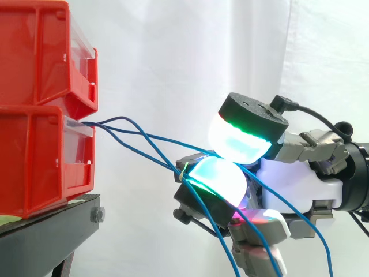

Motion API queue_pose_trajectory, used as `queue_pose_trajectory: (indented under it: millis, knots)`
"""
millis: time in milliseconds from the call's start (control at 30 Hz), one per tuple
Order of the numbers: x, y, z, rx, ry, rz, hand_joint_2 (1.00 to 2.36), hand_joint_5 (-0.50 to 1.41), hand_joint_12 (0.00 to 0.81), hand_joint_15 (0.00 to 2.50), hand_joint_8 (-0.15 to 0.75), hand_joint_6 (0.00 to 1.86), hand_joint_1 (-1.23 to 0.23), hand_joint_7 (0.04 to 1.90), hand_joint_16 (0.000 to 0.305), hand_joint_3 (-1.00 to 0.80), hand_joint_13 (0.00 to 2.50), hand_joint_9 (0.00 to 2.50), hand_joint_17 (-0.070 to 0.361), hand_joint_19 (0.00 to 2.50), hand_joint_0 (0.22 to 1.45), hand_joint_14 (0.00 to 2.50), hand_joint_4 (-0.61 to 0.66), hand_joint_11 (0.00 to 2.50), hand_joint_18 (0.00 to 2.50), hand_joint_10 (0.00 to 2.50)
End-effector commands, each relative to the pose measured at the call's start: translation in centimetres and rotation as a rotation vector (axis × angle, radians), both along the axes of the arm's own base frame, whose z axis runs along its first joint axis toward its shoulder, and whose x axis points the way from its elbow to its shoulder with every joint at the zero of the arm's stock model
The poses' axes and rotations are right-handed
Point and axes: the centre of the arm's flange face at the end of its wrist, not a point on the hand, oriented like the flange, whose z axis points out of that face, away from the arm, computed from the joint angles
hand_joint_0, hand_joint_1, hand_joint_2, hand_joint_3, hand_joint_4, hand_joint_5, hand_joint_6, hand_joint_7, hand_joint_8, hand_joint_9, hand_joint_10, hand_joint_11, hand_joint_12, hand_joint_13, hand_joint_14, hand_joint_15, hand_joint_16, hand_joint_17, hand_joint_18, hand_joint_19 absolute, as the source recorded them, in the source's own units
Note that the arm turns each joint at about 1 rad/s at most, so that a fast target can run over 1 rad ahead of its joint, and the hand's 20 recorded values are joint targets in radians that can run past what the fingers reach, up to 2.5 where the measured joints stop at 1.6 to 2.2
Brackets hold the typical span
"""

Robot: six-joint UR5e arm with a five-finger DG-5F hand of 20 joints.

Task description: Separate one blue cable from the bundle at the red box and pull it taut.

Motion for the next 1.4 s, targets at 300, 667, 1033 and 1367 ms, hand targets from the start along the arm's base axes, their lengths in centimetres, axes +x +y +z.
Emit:
queue_pose_trajectory:
  millis: [300,667,1033,1367]
  knots:
    - [-3.6,-0.6,1.5,0.019,0.014,-0.107,1.01,-0.15,0.424,0.81,0.394,0.89,-0.59,1.16,0.048,-0.39,1.15,1.28,0.109,0.7,0.64,0.02,-0.01,1.27,1.05,0.01]
    - [-4.7,-0.5,2.1,0.087,-0.087,-0.174,1.01,-0.15,0.403,1.13,0.371,0.89,-0.57,1.13,0.045,-0.43,1.39,1.36,0.101,0.69,0.65,0.02,0.01,1.4,1.07,0.01]
    - [-4.3,-0.4,2.4,0.231,-0.119,-0.163,1.0,-0.15,0.366,1.41,0.369,0.89,-0.56,1.13,0.044,-0.44,1.52,1.42,0.099,0.7,0.66,0.01,0.03,1.59,1.07,0.0]
    - [-3.7,-0.4,1.0,0.229,-0.14,-0.164,1.0,-0.16,0.37,1.57,0.331,0.9,-0.56,1.1,0.045,-0.44,1.54,1.39,0.102,0.71,0.67,0.0,0.03,1.59,1.08,0.31]
